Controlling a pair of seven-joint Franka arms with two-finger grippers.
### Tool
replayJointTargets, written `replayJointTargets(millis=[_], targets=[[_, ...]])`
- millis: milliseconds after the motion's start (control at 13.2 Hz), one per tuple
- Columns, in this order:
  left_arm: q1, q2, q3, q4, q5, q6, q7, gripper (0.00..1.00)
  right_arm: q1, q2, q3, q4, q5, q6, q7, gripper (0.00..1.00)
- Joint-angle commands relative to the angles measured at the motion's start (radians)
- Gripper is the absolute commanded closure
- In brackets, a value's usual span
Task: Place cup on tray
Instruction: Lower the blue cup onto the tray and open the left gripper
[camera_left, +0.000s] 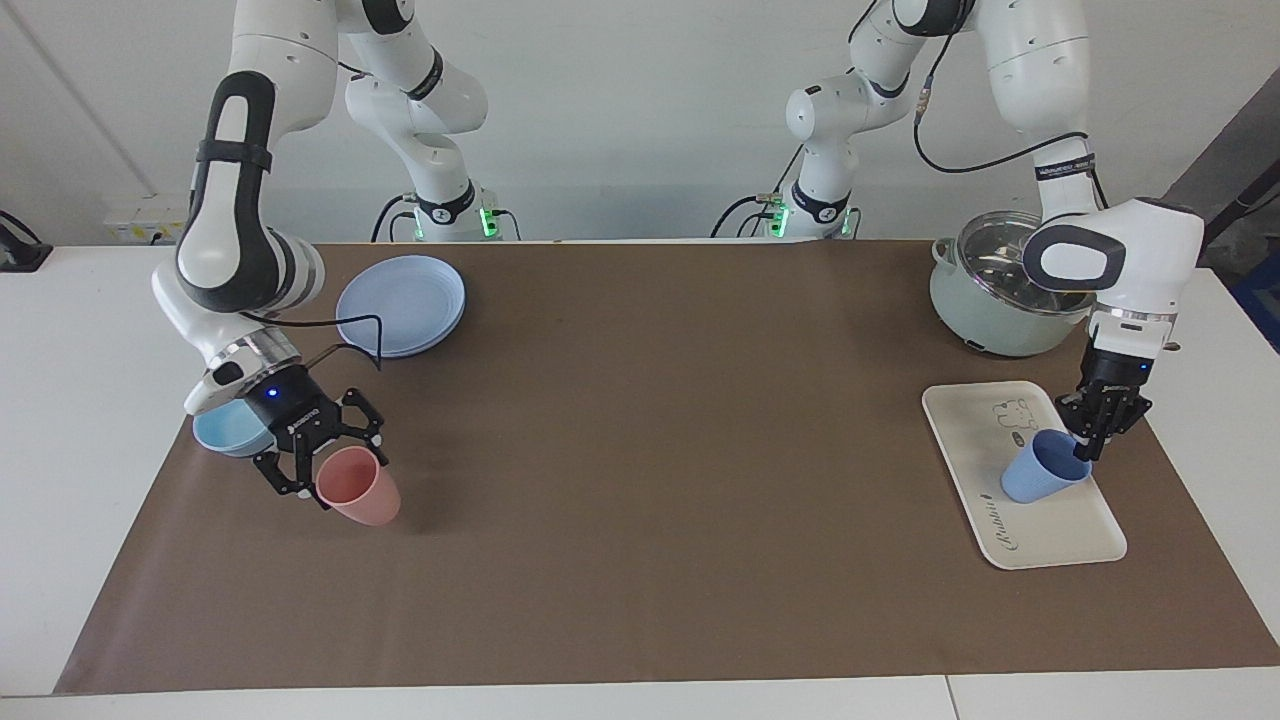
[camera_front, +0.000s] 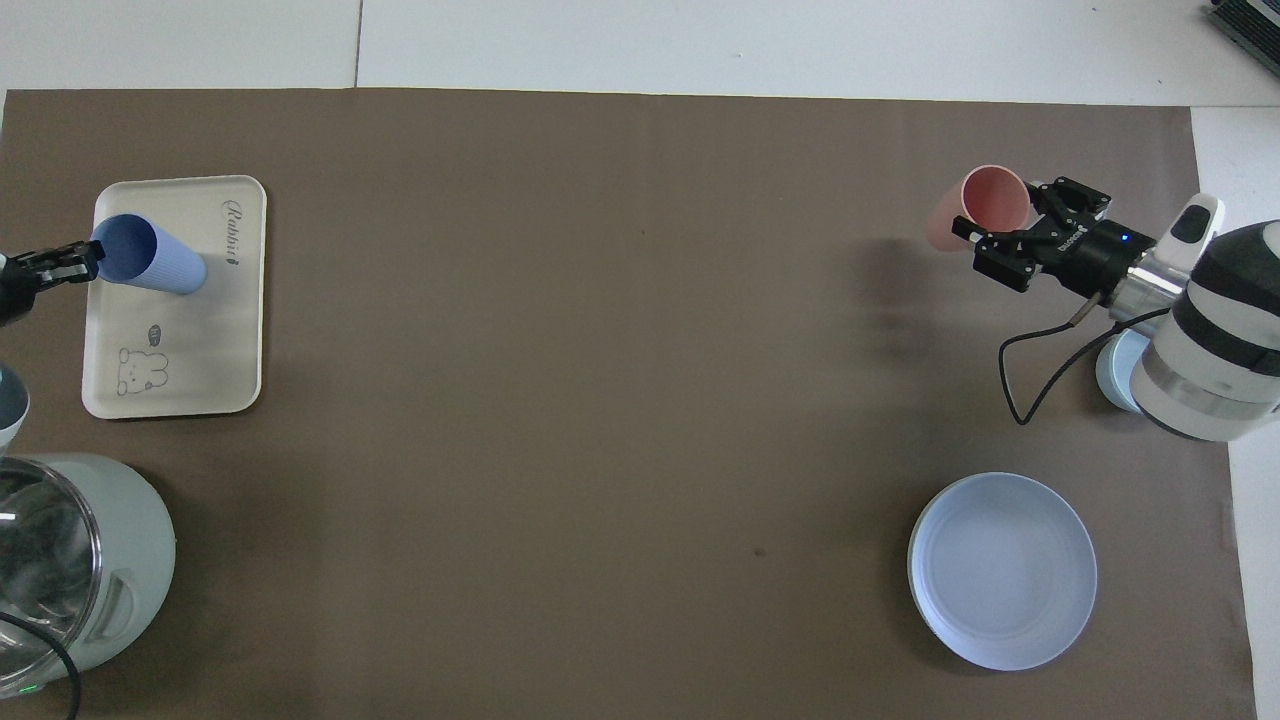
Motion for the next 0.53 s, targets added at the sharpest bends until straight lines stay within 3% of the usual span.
replayJointTargets(millis=[0, 304, 456], targets=[[0.009, 0.022, -0.002, 0.059, -0.009, -0.039, -0.009, 0.0, -0.034, 0.026, 0.014, -0.009, 0.057, -0.017, -0.134, 1.0], [0.003, -0.007, 0.059, 0.166, 0.014, -0.406, -0.036, 0.0, -0.034, 0.021, 0.013, -0.044, 0.058, -0.009, -0.208, 1.0], [-0.005, -0.021, 0.079, 0.264, 0.173, -0.632, -0.134, 0.0, -0.034, 0.015, 0.013, -0.064, 0.058, -0.013, -0.221, 1.0]])
